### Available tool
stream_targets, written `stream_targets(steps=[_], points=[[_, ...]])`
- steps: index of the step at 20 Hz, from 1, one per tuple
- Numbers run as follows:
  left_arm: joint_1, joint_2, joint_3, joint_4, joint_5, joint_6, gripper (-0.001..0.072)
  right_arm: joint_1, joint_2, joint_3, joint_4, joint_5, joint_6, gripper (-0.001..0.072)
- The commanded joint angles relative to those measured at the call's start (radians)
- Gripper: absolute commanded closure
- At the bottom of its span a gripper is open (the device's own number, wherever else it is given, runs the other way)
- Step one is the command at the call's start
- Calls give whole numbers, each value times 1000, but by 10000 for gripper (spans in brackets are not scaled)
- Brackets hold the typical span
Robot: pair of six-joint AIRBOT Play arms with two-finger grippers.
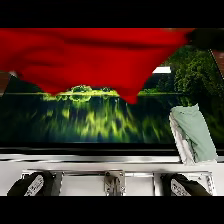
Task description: Fold the shirts.
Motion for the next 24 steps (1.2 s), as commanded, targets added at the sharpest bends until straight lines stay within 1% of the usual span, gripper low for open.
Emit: stream_targets(steps=[1, 2, 4, 6, 9, 11, 13, 15, 16, 17, 18, 19, 21, 22, 24], points=[[0, 113, 241, 60, 39, -70, 656, -1, 257, 96, -110, -208, 74, 651], [0, 145, 248, 102, 35, -114, 656, -1, 309, 96, -145, -189, 102, 651], [0, 205, 248, 200, -20, -156, 656, -1, 387, 96, -221, -107, 168, 651], [0, 245, 248, 277, -105, -160, 656, -1, 441, 95, -303, -14, 195, 651], [0, 265, 248, 336, -214, -158, 656, -1, 486, 95, -408, 98, 214, 651], [0, 262, 246, 381, -263, -156, 656, -1, 480, 95, -469, 206, 235, 652], [0, 249, 217, 433, -296, -156, 656, -1, 440, 84, -517, 349, 248, 651], [0, 235, 122, 439, -359, -161, 656, -1, 373, 27, -521, 487, 274, 651], [0, 228, 40, 435, -408, -187, 656, -1, 337, -22, -521, 531, 289, 651], [0, 224, -53, 434, -436, -214, 656, -1, 301, -98, -521, 545, 291, 651], [0, 220, -168, 434, -437, -228, 656, -1, 270, -185, -521, 522, 290, 651], [0, 211, -288, 434, -417, -227, 656, -1, 234, -283, -521, 464, 290, 651], [-5, 167, -492, 434, -339, -226, 657, 4, 146, -444, -505, 296, 290, 651], [-21, 124, -582, 437, -271, -223, 657, 14, 87, -486, -496, 203, 288, 652], [-80, -6, -680, 438, -95, -224, 657, 48, -77, -488, -490, 19, 293, 652]])
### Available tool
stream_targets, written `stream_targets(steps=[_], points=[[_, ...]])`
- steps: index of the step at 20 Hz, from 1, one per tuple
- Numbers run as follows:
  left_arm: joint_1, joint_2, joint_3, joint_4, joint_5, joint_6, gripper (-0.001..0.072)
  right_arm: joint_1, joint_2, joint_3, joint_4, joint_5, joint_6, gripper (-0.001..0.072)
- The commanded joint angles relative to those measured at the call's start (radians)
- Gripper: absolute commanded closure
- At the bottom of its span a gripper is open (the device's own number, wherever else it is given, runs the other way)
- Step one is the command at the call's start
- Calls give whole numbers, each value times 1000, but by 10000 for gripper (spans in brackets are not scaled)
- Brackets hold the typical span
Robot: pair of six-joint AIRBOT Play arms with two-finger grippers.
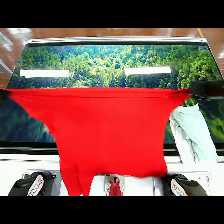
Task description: Fold the shirts.
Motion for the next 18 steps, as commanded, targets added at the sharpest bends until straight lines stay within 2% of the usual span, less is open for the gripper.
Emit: stream_targets(steps=[1, 4, 8, 10, 12, 14, 18], points=[[-82, -200, -193, 9, 249, -12, 657, 53, -256, -81, 6, -304, 17, 652], [-169, -475, -111, 9, 451, -28, 657, 108, -451, -56, 6, -532, 41, 652], [-214, -765, 59, 5, 599, -27, 656, 119, -600, -10, 39, -914, 79, 652], [-232, -859, 122, -30, 688, -28, 656, 119, -650, 26, 77, -1023, 80, 652], [-248, -924, 148, -142, 794, -27, 656, 119, -704, 62, 85, -1022, 81, 652], [-260, -964, 152, -200, 819, -27, 656, 119, -744, 68, 115, -994, 82, 651], [-241, -962, 153, -186, 650, -27, 656, 113, -752, 68, 111, -821, 80, 651]])
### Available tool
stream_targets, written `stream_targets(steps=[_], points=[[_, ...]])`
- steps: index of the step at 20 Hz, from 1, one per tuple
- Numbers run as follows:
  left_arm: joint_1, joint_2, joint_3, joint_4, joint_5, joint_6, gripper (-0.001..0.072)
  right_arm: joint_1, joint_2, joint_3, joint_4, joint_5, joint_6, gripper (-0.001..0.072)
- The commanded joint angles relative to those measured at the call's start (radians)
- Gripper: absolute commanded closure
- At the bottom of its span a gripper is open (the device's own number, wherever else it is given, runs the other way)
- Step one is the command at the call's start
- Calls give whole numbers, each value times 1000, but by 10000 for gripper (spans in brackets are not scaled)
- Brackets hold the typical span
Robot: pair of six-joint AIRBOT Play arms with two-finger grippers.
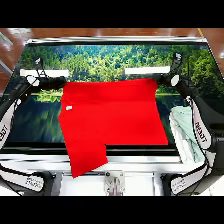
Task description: Fold the shirts.
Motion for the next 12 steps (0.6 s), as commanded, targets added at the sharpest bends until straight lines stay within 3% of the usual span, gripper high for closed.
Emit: stream_targets(steps=[1, 4, 7, 12], points=[[19, -5, 19, -6, -145, 1, 656, -14, -8, 8, 16, 139, 3, 651], [48, 16, 91, 114, -446, 0, 656, -45, 31, 8, 15, 387, 4, 651], [60, 1, 101, 126, -680, -30, 656, -51, 19, 6, -12, 591, 7, 652], [53, -72, 100, 129, -817, -89, 656, -46, -45, 6, 35, 689, 55, 652]])
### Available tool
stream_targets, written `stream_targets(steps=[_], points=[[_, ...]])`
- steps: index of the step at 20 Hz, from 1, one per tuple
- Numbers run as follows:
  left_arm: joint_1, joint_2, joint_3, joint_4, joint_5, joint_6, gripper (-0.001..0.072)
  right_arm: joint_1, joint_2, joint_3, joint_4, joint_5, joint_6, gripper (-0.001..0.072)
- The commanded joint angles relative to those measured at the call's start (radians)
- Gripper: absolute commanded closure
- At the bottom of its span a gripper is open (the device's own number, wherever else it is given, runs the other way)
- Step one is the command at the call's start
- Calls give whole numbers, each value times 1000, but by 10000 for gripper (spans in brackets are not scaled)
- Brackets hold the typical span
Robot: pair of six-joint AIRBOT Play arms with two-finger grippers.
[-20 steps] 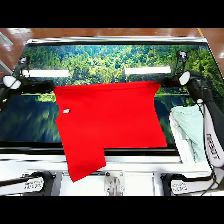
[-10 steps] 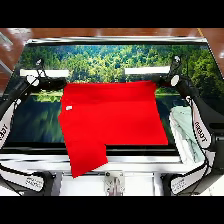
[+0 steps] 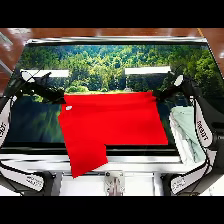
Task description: Fold the shirts.
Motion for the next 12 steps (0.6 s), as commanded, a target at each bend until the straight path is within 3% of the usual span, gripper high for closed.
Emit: stream_targets(steps=[1, 12], points=[[-1, -39, 5, 8, -123, -39, 656, 0, -35, 0, 34, 122, 23, 651], [21, -48, 6, 16, -97, 3, 656, -14, -38, 0, -69, 89, 13, 651]])
